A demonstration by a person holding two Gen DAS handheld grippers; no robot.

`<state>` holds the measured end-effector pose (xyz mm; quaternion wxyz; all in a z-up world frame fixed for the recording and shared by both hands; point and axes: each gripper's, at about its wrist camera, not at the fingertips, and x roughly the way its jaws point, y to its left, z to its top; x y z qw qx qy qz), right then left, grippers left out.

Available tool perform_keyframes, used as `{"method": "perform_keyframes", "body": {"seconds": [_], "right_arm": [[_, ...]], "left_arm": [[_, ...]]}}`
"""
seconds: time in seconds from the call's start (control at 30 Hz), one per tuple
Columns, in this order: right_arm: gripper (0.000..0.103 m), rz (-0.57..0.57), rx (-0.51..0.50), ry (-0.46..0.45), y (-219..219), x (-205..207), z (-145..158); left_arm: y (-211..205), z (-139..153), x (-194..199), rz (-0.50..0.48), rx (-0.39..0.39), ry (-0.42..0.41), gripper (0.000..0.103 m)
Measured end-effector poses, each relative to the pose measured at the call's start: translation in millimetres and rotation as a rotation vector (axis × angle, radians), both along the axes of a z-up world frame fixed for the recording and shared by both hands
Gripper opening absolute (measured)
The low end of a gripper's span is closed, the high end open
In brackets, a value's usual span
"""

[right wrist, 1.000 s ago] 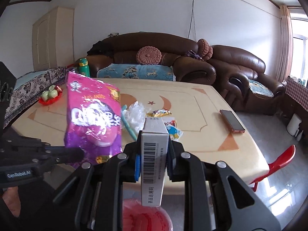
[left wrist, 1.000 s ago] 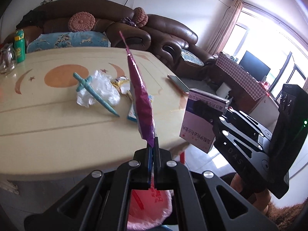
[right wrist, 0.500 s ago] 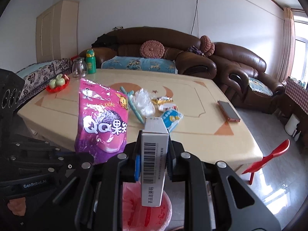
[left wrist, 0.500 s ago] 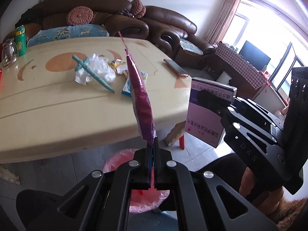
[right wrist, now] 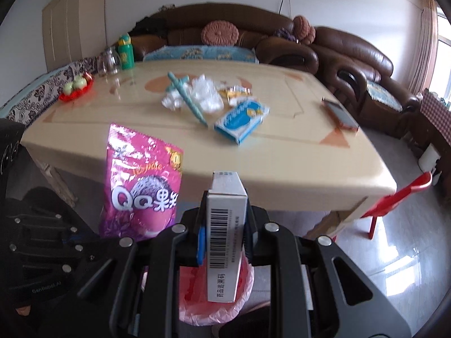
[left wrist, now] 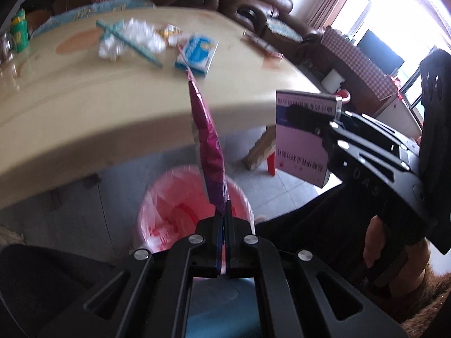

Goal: Collect trash
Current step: 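Carry the QQ bag in the left tool while the right tool carries the box to the bin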

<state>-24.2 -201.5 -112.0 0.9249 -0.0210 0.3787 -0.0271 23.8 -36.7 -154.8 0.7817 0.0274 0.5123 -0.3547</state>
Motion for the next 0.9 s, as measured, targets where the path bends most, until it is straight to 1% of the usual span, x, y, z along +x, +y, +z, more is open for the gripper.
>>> {"method": "perform_keyframes", "body": {"seconds": [0.07,0.2,0.27,0.4,0.67,0.9], "right_arm": [[0.021,0.001,0.008,0.032,-1.7,3.2,-14.3],[0.021,0.004,0.016,0.091,-0.2,11.0,-40.2],[0.021,0.006,0.028,0.12,-0.2,14.5,-53.0],[0.021,0.01,0.037,0.177,1.3,22.1,-77.5],[0.021,0.027,0.052,0.295,2.1,37.5,-126.1],[0.021,0.026,0.054,0.373,-0.1,57.2,-159.5]], "left_arm": [[-2.1,-16.3,-1.1,-0.006,0.014,0.039,0.001],[-5.3,-38.9,1.2,-0.015,0.042,0.085,0.001],[-6.0,-52.1,5.6,-0.01,0.052,0.122,0.001],[-7.8,-70.8,11.9,-0.002,0.092,0.141,0.001],[-11.4,-112.7,24.5,0.007,0.14,0.233,0.001],[-14.9,-142.2,32.8,0.003,0.171,0.293,0.001]]}}
